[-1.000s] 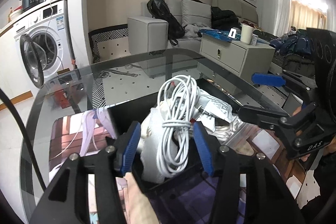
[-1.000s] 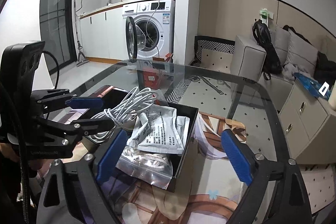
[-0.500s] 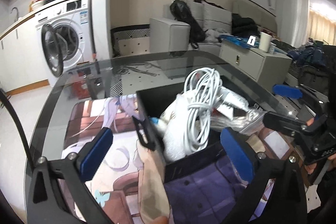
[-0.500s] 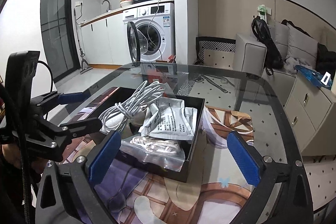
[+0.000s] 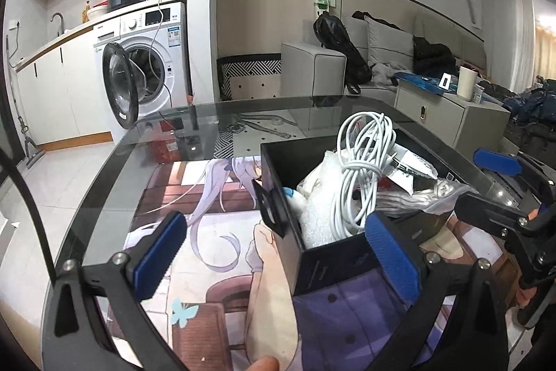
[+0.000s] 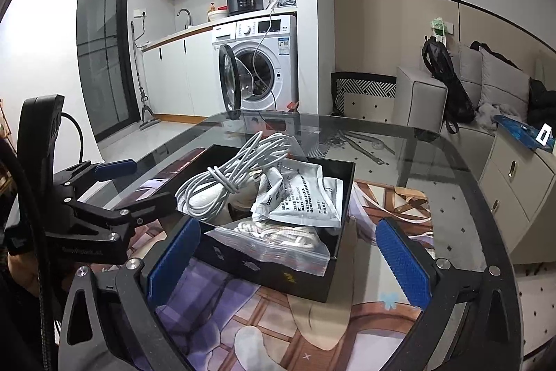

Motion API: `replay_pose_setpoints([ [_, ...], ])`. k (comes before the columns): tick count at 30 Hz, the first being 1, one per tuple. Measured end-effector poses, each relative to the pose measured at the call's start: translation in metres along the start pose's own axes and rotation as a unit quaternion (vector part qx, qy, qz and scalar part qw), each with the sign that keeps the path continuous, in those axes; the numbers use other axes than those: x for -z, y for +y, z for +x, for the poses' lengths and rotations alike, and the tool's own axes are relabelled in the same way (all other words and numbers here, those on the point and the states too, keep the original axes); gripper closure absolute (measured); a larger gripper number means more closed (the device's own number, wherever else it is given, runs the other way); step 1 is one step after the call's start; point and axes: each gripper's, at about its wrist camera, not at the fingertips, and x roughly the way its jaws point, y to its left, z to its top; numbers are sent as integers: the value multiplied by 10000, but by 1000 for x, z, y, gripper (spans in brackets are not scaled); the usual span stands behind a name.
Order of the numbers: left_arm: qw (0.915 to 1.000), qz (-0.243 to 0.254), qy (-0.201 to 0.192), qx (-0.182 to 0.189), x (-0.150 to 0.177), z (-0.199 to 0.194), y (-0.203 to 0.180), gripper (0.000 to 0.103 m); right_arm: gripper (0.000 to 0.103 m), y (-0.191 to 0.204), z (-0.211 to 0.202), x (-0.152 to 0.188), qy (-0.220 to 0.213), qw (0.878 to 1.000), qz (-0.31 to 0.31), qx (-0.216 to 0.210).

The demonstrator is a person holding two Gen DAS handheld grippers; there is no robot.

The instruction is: Organize soft objects

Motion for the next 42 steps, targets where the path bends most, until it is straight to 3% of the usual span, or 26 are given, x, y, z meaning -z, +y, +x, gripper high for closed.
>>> replay_pose_setpoints([
  [8,9998,23,-173,-64,5,-2,-7,0,0,-3,1,7,-79,10000,43,35],
  [25,9999,-42,-101,29,6,1,-7,0,0,-2,-7,10,-384,9992,46,100],
  [42,9999,-123,-111,-1,4,4,-6,0,0,2,-8,13,-391,9992,17,101],
])
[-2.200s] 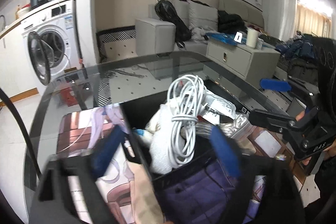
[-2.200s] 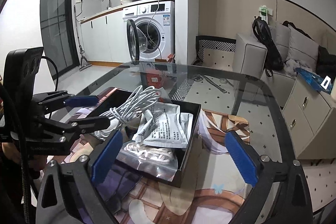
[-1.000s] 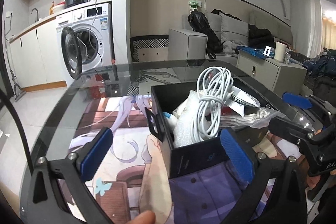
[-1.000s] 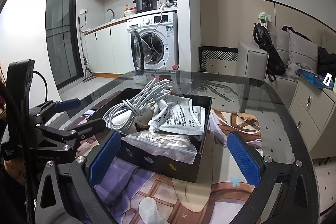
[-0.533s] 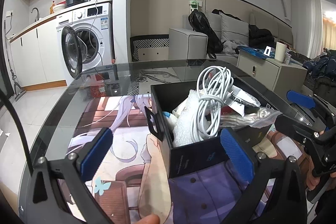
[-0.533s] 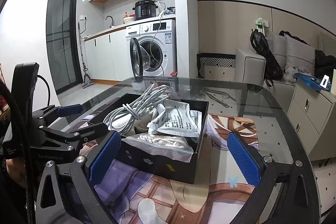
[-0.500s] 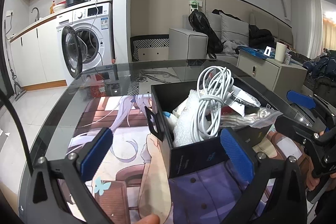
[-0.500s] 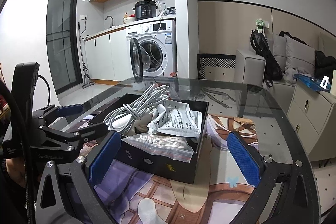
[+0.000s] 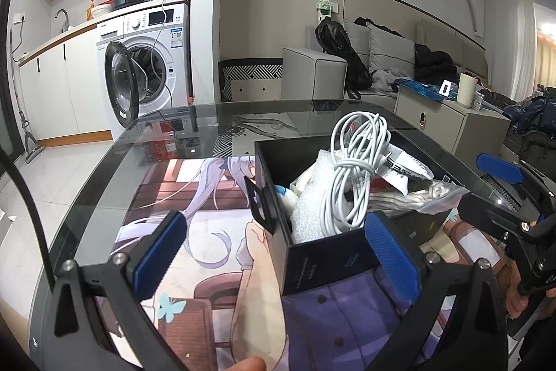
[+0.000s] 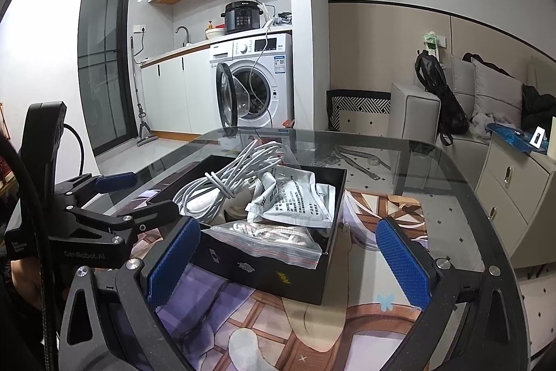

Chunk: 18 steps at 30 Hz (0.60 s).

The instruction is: Organize soft objects

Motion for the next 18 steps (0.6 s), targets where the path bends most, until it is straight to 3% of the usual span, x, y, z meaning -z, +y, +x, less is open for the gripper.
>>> replay_pose_setpoints([
  [18,10000,-14,-60,-10,3,-3,5,0,0,-1,0,0,0,10000,12,-7],
])
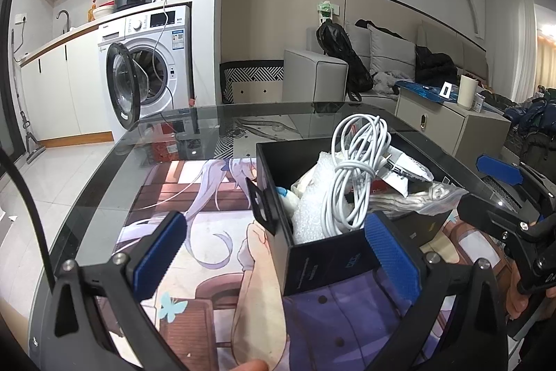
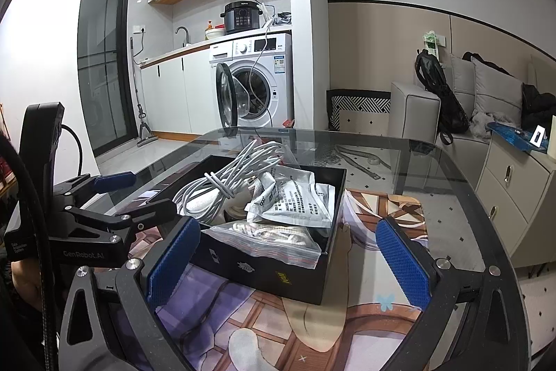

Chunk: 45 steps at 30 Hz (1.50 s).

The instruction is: Organize soft objects

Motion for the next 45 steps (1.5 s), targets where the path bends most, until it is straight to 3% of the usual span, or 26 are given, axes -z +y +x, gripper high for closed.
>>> replay_pose_setpoints([
  [45,10000,10,-40,-1,2,-4,2,0,0,-1,0,1,-8,10000,0,-3],
])
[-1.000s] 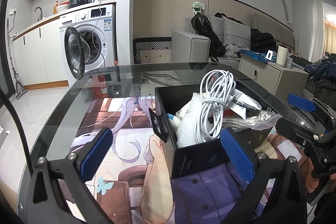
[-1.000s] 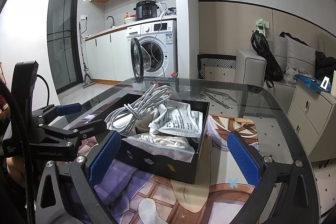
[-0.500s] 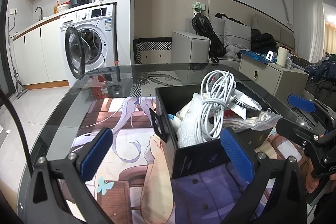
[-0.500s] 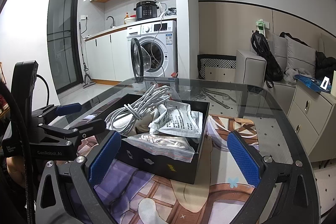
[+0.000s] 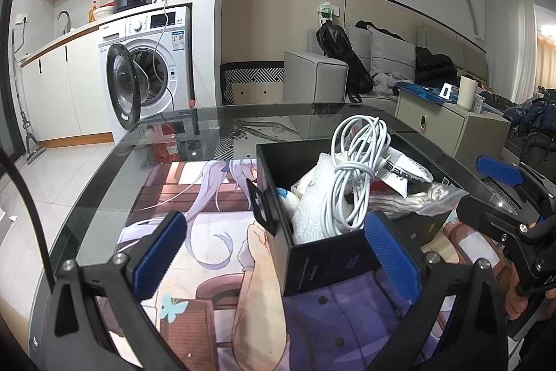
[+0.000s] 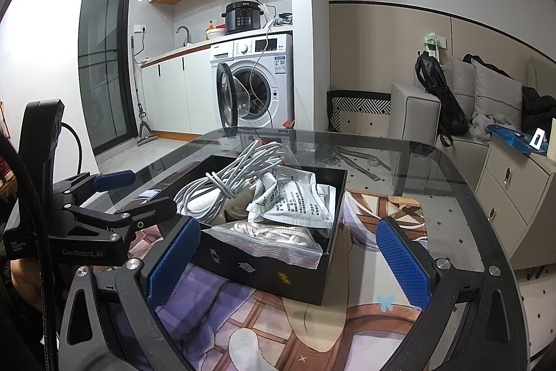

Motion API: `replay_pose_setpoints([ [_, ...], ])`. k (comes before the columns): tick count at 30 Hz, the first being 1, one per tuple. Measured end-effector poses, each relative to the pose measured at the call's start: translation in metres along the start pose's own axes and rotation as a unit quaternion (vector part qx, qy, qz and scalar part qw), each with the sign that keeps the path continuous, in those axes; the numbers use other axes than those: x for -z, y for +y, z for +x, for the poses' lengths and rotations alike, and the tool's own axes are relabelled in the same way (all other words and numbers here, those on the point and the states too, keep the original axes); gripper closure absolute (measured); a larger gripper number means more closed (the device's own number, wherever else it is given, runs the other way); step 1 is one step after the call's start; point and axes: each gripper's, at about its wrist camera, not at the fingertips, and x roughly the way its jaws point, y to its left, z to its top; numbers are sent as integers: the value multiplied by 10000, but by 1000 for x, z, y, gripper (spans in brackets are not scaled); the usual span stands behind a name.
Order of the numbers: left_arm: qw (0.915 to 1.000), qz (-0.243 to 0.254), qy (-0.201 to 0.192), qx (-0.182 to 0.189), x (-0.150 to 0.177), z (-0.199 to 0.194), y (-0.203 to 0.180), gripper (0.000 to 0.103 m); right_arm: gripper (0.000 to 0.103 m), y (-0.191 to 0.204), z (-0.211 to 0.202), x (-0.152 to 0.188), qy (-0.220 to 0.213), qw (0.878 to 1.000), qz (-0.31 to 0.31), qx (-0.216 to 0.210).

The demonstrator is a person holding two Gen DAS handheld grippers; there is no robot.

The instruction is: Organize soft objects

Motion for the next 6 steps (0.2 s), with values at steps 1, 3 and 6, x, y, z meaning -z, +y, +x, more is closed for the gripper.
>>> replay_pose_setpoints([
  [1,10000,0,-3,-1,0,0,-1,0,0,0,0,0,0,10000,0,0],
  [3,10000,17,-22,1,0,-1,-1,0,0,0,0,0,0,10000,0,1],
  [6,10000,35,-20,-5,0,0,-3,0,0,0,0,0,2,10000,-1,1],
])
